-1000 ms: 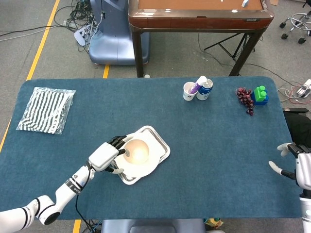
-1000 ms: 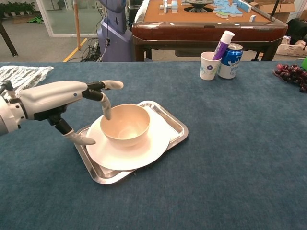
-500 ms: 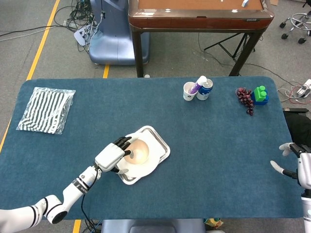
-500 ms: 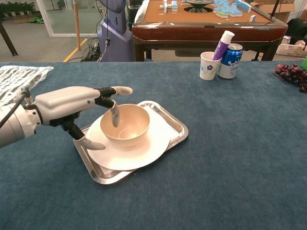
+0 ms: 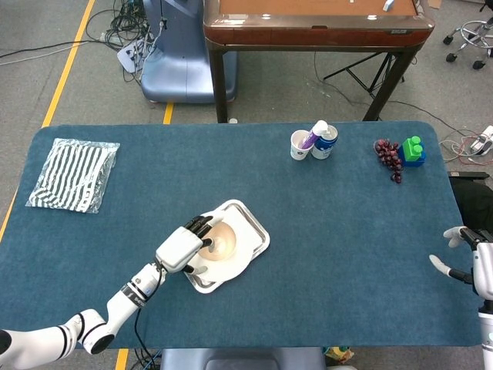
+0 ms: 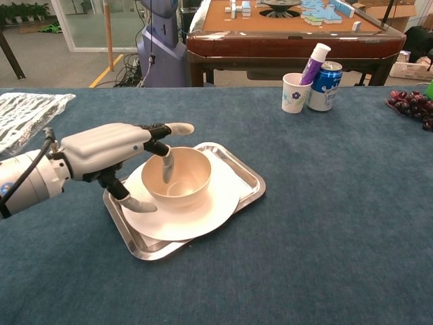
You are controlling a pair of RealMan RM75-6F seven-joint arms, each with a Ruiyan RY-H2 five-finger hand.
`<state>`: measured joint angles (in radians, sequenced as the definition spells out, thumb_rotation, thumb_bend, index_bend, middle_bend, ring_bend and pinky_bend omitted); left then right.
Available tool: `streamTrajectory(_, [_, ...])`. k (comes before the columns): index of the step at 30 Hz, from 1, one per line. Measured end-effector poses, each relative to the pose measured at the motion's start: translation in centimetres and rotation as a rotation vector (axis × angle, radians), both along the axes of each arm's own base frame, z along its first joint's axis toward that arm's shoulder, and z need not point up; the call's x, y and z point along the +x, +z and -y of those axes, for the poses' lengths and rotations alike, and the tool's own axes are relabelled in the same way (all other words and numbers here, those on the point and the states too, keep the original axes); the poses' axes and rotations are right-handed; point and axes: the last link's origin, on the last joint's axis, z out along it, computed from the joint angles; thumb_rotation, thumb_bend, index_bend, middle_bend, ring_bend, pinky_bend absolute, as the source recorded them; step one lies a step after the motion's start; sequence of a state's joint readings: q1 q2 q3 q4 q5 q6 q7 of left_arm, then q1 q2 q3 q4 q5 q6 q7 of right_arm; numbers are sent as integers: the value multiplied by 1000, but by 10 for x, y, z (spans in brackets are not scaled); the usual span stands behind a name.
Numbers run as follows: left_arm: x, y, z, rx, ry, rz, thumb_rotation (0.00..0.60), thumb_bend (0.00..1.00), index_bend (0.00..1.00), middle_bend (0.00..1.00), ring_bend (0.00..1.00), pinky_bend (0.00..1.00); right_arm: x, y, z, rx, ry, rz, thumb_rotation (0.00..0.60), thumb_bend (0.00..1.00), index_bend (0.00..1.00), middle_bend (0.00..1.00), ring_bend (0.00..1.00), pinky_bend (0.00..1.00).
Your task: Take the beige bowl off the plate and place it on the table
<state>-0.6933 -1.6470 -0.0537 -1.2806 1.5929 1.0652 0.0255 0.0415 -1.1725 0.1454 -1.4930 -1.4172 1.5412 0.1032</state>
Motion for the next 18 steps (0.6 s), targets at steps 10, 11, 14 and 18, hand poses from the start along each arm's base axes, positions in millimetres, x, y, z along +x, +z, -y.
streamTrajectory(10, [1,-9,1,15,6,-9,600,149,529,0,0,70,-1,1,0,-3,0,8,600,0,471,562,427,442])
streamTrajectory(11, [1,-9,1,14,7,-10,600,159,529,0,0,70,-1,2,-1,-5,0,10,600,0,471,562,427,442])
streamTrajectory(14, [0,-10,1,9,12,-14,600,207,533,0,0,71,-1,3,-1,-9,0,15,600,0,472,562,427,442])
streamTrajectory(18, [-1,-12,2,4,17,-16,600,261,542,0,0,71,-2,4,-1,-13,-1,21,600,0,472,562,427,442])
